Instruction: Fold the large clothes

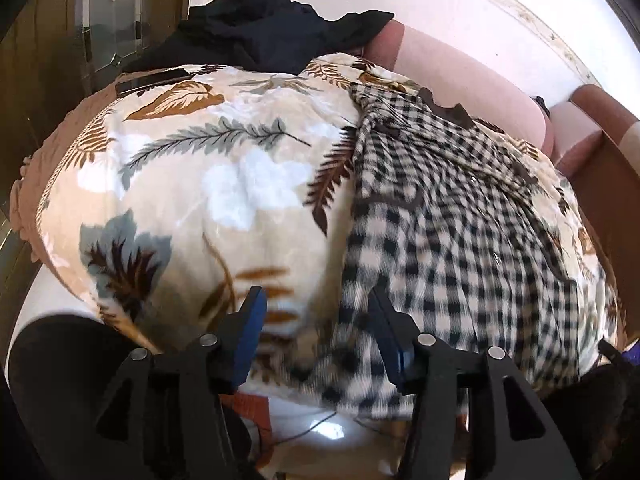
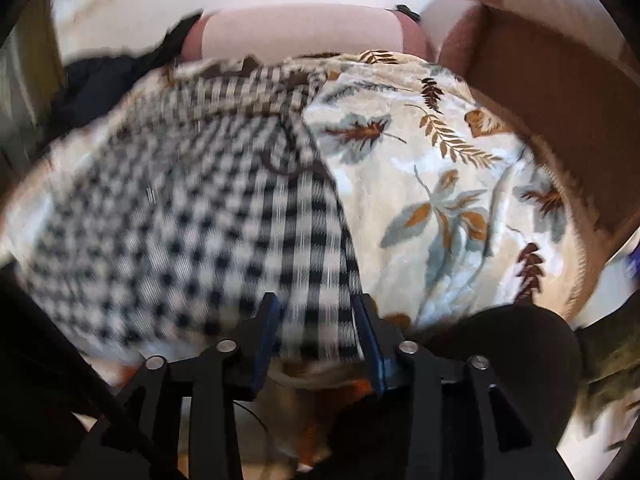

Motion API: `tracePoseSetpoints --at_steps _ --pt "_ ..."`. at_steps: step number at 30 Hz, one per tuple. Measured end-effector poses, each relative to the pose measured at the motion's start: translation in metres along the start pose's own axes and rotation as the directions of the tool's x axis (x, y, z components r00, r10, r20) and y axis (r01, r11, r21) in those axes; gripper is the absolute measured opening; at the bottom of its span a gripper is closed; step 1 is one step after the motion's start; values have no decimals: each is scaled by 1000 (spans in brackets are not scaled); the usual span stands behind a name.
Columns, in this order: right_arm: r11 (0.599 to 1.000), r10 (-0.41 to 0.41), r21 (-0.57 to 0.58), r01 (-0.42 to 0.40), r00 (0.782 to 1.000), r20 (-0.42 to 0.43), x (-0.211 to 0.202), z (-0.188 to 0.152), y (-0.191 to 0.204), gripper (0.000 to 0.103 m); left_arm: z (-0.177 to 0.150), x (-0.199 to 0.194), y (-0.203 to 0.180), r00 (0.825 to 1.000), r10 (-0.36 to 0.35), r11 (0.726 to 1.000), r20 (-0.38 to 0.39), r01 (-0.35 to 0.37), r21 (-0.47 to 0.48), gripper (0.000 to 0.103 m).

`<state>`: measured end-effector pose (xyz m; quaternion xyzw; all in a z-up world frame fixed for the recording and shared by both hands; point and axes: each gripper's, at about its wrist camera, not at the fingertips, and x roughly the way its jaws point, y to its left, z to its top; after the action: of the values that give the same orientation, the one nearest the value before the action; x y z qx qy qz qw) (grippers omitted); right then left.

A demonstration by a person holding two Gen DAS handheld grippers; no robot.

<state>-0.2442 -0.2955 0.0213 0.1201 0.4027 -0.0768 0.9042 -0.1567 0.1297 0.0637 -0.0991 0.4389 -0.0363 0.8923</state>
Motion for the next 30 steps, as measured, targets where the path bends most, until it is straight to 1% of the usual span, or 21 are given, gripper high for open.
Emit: tracePoseSetpoints --at_steps 1,2,3,5,7,9,10,12,14,16,17,19,22,23,24,25,26,27,28,29,30 --pt "999 31 42 -32 999 13 5 10 -11 64 4 5 0 1000 -6 1000 -1 6 -3 57" --pt "997 44 67 -45 999 12 12 18 -20 65 10 13 0 1000 -12 1000 -5 12 -5 59" --pt "994 51 94 -50 999 -13 28 29 -34 65 16 24 0 1000 -20 1000 -14 20 -6 59" --pt "985 108 142 -97 992 -71 56 41 -49 65 23 40 2 998 -45 999 -45 45 -15 59" --pt "968 175 205 -147 977 -122 78 48 -61 65 26 59 4 990 -94 995 -101 91 -36 59" --pt "940 245 280 -196 957 -153 98 49 -71 65 25 73 6 977 -157 987 -147 149 -66 60" --pt "925 282 309 -222 945 -166 106 47 -73 65 23 75 5 972 -173 984 -157 164 -69 62" --pt "912 311 332 -239 933 -183 116 42 -73 65 22 77 4 969 -196 980 -152 187 -72 67" --pt "914 316 319 -250 933 -173 116 41 -70 67 19 78 2 956 -244 969 -164 233 -87 68" --pt "914 342 295 -279 920 -191 115 36 -60 67 14 78 0 944 -281 959 -175 269 -93 68" --pt "915 352 282 -290 914 -202 115 33 -55 67 10 78 -2 934 -304 952 -189 292 -90 68" --pt "923 350 246 -295 910 -222 114 26 -44 67 3 76 -5 924 -323 946 -204 312 -85 68" --pt "939 327 189 -287 916 -235 108 15 -30 65 -7 74 -15 925 -297 954 -235 297 -36 68" --pt "942 321 181 -282 917 -237 107 12 -27 64 -11 73 -20 932 -271 960 -243 278 -4 68" --pt "945 312 175 -275 920 -239 105 9 -27 59 -14 73 -24 936 -248 965 -249 262 25 68" --pt "951 296 163 -262 924 -243 104 6 -24 53 -18 72 -30 943 -215 969 -254 239 65 59" --pt "953 290 158 -257 925 -247 103 4 -23 49 -20 71 -35 952 -171 974 -255 203 104 43" --pt "954 289 153 -257 924 -249 102 3 -22 43 -23 71 -39 963 -114 977 -246 154 149 37" --pt "952 298 149 -267 920 -256 102 1 -20 31 -25 70 -42 967 -88 975 -240 133 176 25" --pt "948 312 148 -281 912 -266 103 0 -20 24 -25 68 -42 964 -105 973 -246 151 176 12" --pt "946 321 144 -291 906 -275 103 0 -19 17 -23 66 -41 957 -132 971 -258 176 158 11"
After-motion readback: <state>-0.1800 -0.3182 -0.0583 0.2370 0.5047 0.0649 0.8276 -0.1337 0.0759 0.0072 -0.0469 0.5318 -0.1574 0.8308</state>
